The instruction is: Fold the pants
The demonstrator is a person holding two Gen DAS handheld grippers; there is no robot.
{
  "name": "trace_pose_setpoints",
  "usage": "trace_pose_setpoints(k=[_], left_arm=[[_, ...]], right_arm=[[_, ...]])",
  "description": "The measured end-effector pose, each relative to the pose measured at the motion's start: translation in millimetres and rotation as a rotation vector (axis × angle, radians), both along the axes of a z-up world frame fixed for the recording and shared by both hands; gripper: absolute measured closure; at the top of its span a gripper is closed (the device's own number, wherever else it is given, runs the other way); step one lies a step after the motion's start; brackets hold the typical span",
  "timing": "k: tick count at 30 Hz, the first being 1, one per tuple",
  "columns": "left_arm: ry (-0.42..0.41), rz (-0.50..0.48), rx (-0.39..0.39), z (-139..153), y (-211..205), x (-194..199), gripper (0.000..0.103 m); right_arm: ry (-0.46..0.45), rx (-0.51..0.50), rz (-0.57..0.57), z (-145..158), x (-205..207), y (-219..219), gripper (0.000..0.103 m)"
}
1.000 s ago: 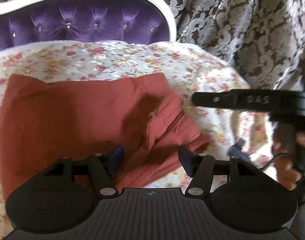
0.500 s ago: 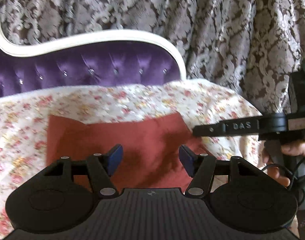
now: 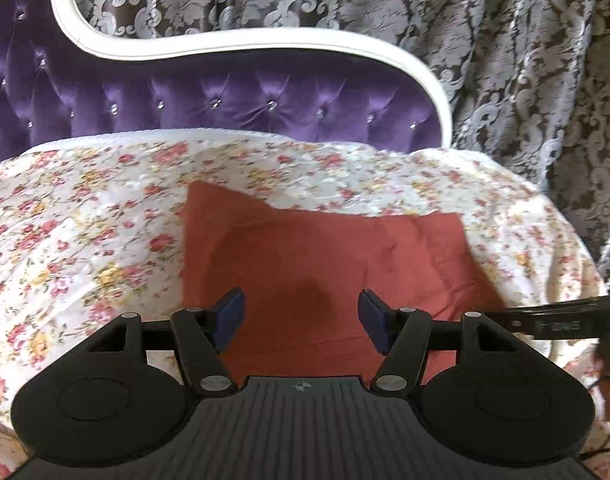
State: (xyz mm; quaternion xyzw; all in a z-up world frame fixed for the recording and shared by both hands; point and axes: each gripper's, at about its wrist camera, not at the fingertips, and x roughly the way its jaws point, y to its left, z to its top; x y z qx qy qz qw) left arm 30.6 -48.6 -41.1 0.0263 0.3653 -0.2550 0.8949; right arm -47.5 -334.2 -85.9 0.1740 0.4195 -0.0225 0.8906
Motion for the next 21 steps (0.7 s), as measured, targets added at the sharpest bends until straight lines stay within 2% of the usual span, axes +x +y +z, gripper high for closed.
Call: trace_pose_setpoints(k=[3,4,5,7,13,19,21], left_arm=[[0.013,0.016,0.015,-2.8,5.9,2.6,0.043],[0.016,0.018,0.019,-3.6,7.0,3.5,0.043],[0.018,0.024,0.024,-4.4,7.7,4.1,0.043],[0.024,0.037,0.034,-5.7,10.1,6.2,0.043],[0.049,0.064,0.048,-8.7,15.0,11.8,0.043],[0.073,0.088,0.077,-15.7,19.8,16.0,0.043],[0.087,0.093,0.079,-17.7,21.4,19.4,0.043]], right_arm=[[-0.029,-0.017,-0.006,9.7,-7.2,-1.1,0.063],[-0.069,-0.026,-0.024,15.3,-10.2,-2.4,0.057],[-0.095,-0.026,-0.045,19.3,-10.6,-4.5,0.046],[-0.139,0.002,-0.081,22.9,-6.6,-11.0,0.036],[-0.103,0.140,-0.097,0.5,28.9,-26.0,0.036],[-0.073,0.155,-0.088,-18.9,40.5,-21.3,0.036],[-0.074,0.138,-0.070,-17.8,42.4,-18.7,0.047]])
